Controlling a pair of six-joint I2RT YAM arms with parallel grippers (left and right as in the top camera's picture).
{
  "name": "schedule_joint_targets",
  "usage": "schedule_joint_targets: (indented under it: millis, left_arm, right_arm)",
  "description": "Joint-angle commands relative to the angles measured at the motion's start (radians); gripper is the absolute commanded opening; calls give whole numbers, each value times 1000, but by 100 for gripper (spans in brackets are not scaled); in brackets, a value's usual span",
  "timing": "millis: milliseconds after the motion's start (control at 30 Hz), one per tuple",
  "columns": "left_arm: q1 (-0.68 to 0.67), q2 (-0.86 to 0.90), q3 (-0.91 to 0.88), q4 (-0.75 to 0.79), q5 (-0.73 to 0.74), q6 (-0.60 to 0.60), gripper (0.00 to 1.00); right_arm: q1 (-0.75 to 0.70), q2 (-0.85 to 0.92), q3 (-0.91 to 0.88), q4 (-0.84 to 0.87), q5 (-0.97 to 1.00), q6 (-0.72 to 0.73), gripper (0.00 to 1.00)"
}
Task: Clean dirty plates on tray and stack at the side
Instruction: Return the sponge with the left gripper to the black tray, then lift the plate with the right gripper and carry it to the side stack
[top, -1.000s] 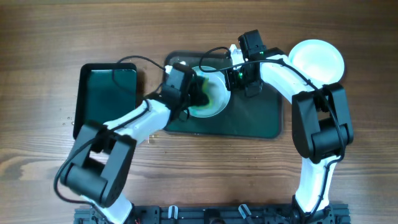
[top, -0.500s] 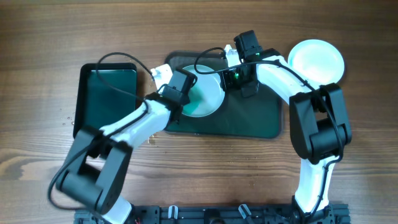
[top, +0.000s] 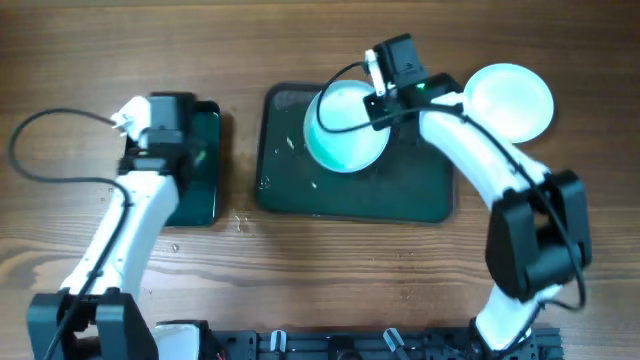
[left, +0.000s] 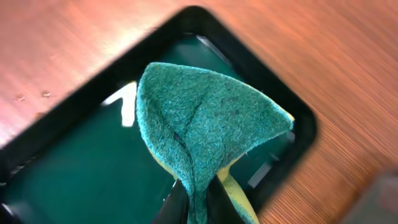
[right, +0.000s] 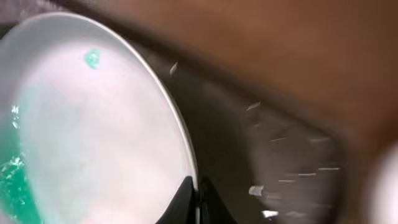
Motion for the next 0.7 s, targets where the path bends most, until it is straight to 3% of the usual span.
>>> schedule_joint_targets:
  millis: [0, 200, 667]
  left_arm:
    - [153, 12, -3, -8, 164, 5, 4]
    - [229, 129, -3, 39, 257, 5, 4]
    - [220, 290, -3, 177, 414, 9, 7]
  right_arm:
    - [96, -85, 22, 18, 369, -146, 4]
    - [240, -110, 21, 120, 717, -351, 4]
    - [394, -110, 21, 367, 948, -802, 4]
